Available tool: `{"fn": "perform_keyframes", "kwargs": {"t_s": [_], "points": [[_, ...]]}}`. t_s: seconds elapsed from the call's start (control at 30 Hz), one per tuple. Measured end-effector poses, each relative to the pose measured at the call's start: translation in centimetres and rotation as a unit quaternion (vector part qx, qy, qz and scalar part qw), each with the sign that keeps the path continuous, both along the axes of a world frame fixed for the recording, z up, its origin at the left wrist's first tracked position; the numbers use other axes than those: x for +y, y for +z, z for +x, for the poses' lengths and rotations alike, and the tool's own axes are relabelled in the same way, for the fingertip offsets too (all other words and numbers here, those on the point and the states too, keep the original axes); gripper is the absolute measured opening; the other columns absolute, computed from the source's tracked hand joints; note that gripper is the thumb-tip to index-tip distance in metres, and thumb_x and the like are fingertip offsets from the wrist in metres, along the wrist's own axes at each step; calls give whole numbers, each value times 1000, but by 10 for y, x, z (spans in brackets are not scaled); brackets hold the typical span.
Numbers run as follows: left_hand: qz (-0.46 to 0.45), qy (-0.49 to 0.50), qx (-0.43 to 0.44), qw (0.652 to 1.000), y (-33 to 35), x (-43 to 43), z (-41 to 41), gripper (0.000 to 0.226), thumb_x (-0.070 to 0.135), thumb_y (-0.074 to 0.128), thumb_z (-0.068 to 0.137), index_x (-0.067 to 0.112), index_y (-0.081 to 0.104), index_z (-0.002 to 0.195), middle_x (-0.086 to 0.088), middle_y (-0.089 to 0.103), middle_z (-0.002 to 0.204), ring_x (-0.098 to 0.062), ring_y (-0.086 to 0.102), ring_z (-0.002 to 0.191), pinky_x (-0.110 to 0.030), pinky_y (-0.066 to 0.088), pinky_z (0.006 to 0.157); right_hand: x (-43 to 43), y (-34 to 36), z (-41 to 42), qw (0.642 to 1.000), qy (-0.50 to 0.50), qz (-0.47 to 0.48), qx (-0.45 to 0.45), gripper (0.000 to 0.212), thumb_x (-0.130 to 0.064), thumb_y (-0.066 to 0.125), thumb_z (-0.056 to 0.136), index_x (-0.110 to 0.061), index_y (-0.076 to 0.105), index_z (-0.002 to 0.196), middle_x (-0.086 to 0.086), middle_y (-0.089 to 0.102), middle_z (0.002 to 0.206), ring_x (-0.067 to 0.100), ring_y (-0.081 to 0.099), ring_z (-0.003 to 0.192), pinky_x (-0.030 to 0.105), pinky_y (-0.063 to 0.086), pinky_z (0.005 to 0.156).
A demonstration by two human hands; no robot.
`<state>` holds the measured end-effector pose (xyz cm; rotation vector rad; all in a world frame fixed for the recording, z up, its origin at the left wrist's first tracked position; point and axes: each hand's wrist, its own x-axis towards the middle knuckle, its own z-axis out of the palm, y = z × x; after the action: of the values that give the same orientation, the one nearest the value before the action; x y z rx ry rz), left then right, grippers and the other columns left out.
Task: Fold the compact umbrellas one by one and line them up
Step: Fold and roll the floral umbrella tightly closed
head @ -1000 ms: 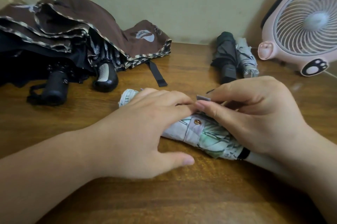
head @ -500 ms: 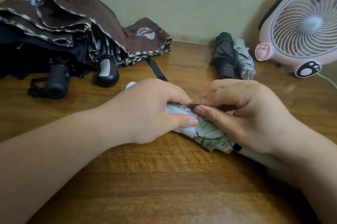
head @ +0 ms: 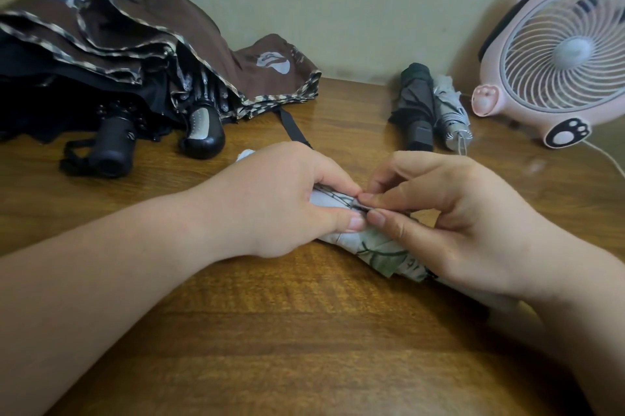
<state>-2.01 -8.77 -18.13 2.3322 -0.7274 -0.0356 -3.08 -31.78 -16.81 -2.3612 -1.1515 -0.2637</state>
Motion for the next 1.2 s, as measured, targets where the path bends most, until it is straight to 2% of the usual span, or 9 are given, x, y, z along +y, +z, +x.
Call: {"fn": "perform_keyframes", "kwargs": {"t_s": [0.23,0.37,0.5,0.67,0.77,0.9,0.97,1.1,1.2], "points": [[49,1,-62,997,-1,3,-3,37,63,64,88,46,71,120,30,67,112,8,56,109,-24,44,101,-3,5,-7,998,-22,-14,52,28,-36,77,89,-22,77,114,-10,63,106,13,66,98,27,52,78],[138,48,-90,985,1,17,-1,75,91,45,71,48,63,130,31,62,124,4,49,123,-31,32,114,0,10,-14,990,-77,-114,19,55,-69,69,76,-39,58,120,-20,56,111,7,61,102,37,55,80],[112,109,-2,988,8,43,4,78,87,66,63,50,60,131,35,54,125,12,46,117,-12,36,96,14,10,-19,953,-183,-241,3,72,-80,58,74,-52,29,133,-28,52,122,3,57,111,32,52,88],[-139,184,70,971,2,55,10,71,73,83,60,47,66,124,27,70,112,8,62,109,-27,45,105,12,9,-18,967,-189,-137,103,53,-73,62,79,-43,50,122,-22,64,109,5,61,99,32,53,84],[-443,189,174,859,6,56,14,63,57,87,63,25,73,116,3,77,110,-19,69,111,-42,48,107,17,13,-15,952,-165,35,254,42,-59,75,82,-40,64,117,-13,73,97,2,66,80,28,54,74],[-638,57,329,694,24,48,-1,79,50,80,72,2,64,131,-23,67,131,-37,64,123,-51,45,109,42,19,-12,880,-90,184,428,43,-47,76,80,-22,74,114,11,76,106,21,70,91,37,51,82],[-686,73,331,644,30,48,-8,74,48,85,69,0,70,122,-21,70,127,-35,68,118,-50,49,103,55,21,-7,789,-50,218,573,46,-38,76,83,-8,73,118,26,71,117,36,68,102,42,50,91],[-741,110,291,596,41,60,-12,29,35,77,69,6,80,70,-12,76,88,-26,76,80,-42,57,84,89,23,3,549,100,232,797,53,-29,70,95,1,57,136,29,62,103,33,69,76,35,57,59],[-728,155,276,608,50,78,-9,29,25,72,81,9,69,57,-11,65,64,-23,68,56,-32,57,63,109,23,12,543,101,225,803,58,-35,70,95,0,54,138,28,62,103,33,69,74,34,57,57]]}}
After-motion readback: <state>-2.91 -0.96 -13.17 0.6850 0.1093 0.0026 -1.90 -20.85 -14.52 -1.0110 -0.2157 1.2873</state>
